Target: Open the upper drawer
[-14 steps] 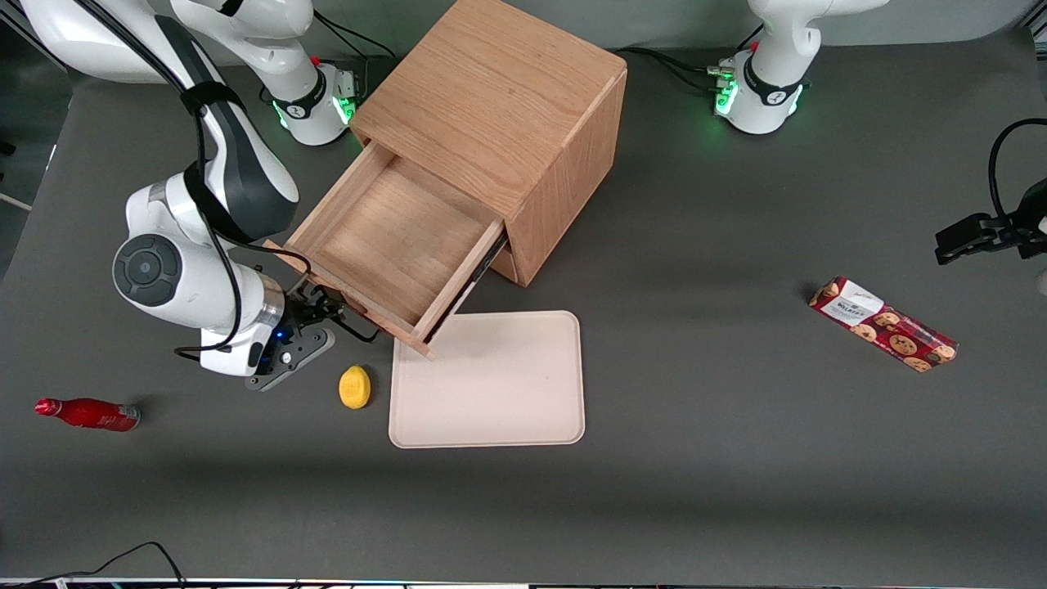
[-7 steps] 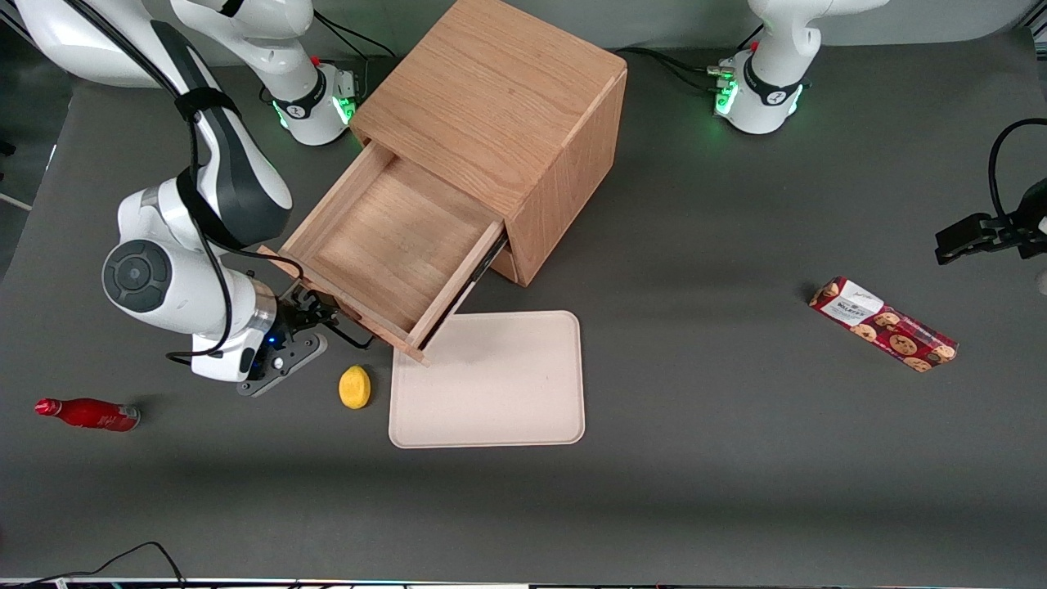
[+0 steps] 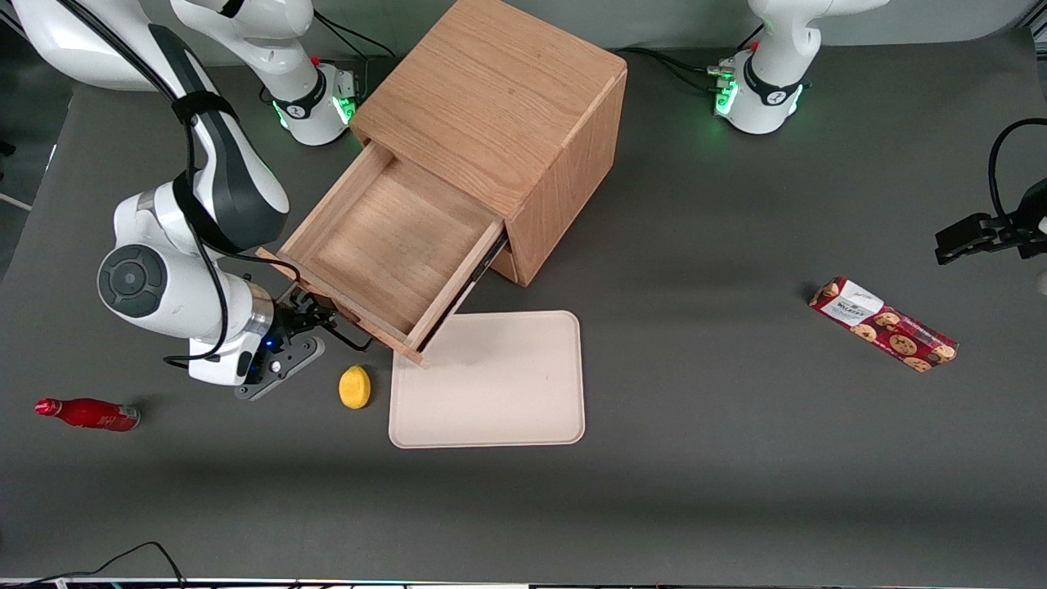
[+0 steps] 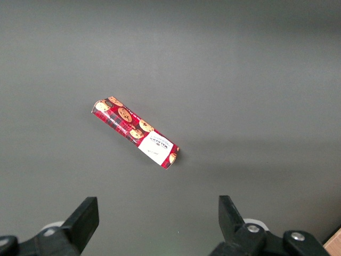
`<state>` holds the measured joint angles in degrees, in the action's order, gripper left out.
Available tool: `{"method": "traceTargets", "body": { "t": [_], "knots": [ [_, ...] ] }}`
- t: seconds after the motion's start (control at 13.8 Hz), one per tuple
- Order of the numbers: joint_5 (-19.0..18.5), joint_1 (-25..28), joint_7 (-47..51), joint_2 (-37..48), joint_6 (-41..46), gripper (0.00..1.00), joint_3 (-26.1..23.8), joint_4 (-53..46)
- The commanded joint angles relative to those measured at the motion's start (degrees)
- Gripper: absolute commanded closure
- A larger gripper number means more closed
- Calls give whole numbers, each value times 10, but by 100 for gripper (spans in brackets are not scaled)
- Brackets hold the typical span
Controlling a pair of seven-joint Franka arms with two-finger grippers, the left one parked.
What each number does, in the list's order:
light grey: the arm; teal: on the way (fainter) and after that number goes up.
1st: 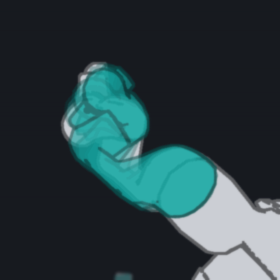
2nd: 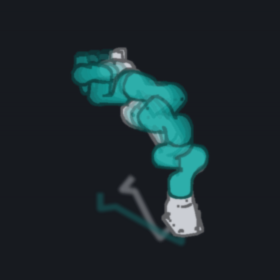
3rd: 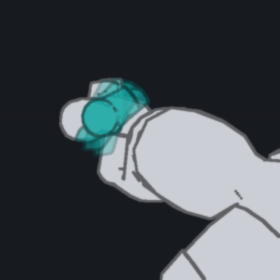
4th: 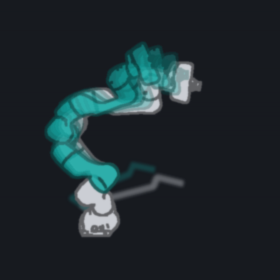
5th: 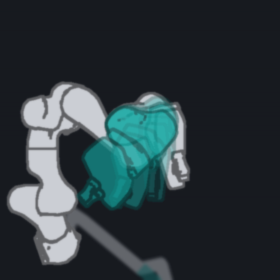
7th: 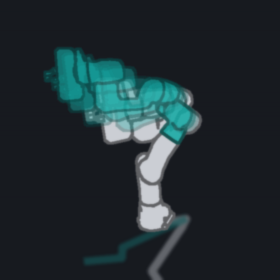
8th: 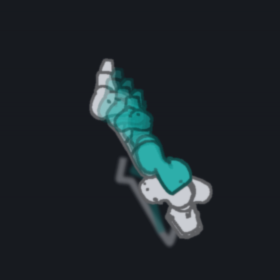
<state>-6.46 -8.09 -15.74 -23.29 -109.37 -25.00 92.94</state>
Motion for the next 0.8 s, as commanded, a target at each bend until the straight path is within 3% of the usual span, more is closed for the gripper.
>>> {"method": "traceTargets", "body": {
  "t": [0.0,0.51,0.73],
  "knots": [
    [-9,-1,-13,-12,10,0,0,-21],
    [-4,-6,-3,5,136,0,6,-128],
    [2,-7,5,44,155,0,58,-139]
  ]
}}
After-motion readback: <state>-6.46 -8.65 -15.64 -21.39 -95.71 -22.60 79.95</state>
